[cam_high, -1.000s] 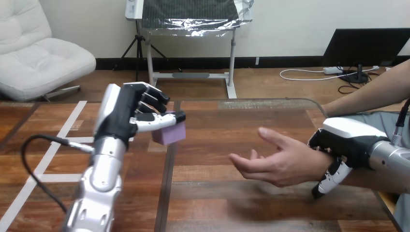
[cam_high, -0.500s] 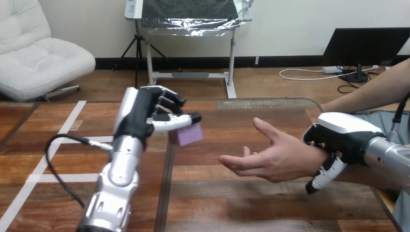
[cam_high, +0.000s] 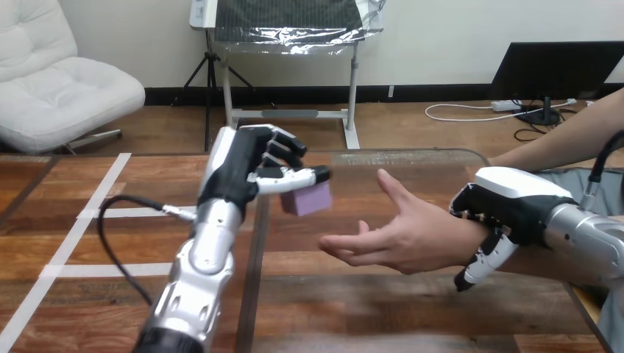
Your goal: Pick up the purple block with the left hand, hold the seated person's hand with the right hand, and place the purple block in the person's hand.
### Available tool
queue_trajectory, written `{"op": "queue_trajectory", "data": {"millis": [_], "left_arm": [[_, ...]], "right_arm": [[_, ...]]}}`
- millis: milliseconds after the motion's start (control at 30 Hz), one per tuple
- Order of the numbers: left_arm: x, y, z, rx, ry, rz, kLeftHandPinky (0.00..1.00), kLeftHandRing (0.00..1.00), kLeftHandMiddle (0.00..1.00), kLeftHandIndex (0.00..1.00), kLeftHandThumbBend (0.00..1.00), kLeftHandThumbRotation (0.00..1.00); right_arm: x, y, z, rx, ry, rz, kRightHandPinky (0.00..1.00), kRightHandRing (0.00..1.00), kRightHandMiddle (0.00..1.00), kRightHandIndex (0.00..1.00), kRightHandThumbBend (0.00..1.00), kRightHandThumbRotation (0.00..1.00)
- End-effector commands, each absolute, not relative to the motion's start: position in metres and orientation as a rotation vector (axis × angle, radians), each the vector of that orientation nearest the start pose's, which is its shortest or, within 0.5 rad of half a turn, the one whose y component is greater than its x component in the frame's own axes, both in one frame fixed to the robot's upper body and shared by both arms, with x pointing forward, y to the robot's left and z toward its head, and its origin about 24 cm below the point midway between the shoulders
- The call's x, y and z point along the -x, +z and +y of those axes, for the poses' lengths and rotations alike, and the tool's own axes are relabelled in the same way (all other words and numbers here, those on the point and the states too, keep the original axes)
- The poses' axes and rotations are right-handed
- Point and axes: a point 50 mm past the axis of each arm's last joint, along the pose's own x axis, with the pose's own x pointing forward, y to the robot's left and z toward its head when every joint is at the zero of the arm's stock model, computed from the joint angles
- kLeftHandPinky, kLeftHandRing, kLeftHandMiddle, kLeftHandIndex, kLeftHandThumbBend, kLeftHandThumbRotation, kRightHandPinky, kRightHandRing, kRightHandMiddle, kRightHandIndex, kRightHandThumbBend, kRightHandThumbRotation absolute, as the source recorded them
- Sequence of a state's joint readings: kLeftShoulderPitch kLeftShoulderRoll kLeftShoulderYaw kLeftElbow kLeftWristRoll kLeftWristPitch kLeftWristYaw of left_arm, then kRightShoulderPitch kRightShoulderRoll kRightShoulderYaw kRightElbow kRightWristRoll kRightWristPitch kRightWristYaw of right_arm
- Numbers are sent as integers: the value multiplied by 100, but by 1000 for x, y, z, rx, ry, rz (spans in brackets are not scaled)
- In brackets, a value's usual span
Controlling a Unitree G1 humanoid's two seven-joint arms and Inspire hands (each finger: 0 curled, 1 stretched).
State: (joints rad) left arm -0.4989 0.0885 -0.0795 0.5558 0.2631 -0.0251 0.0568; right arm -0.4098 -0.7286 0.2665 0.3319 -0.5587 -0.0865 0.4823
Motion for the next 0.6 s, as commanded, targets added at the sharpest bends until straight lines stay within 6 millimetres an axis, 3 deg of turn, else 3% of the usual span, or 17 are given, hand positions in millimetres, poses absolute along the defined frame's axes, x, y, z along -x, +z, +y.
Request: {"op": "queue_trajectory", "data": {"millis": [0,133,567], "left_arm": [[-359,92,104,-391,-136,-117,35,40,45,44,69,0],[-360,93,96,-385,-149,-122,35,40,45,44,68,0],[-360,99,75,-342,-194,-143,37,42,46,43,69,0]], "right_arm": [[-318,88,-215,1291,586,176,27,36,46,49,84,7],[-318,90,-211,1273,592,168,30,39,48,49,84,7],[-319,93,-205,1256,600,164,25,33,43,48,84,7]]}}
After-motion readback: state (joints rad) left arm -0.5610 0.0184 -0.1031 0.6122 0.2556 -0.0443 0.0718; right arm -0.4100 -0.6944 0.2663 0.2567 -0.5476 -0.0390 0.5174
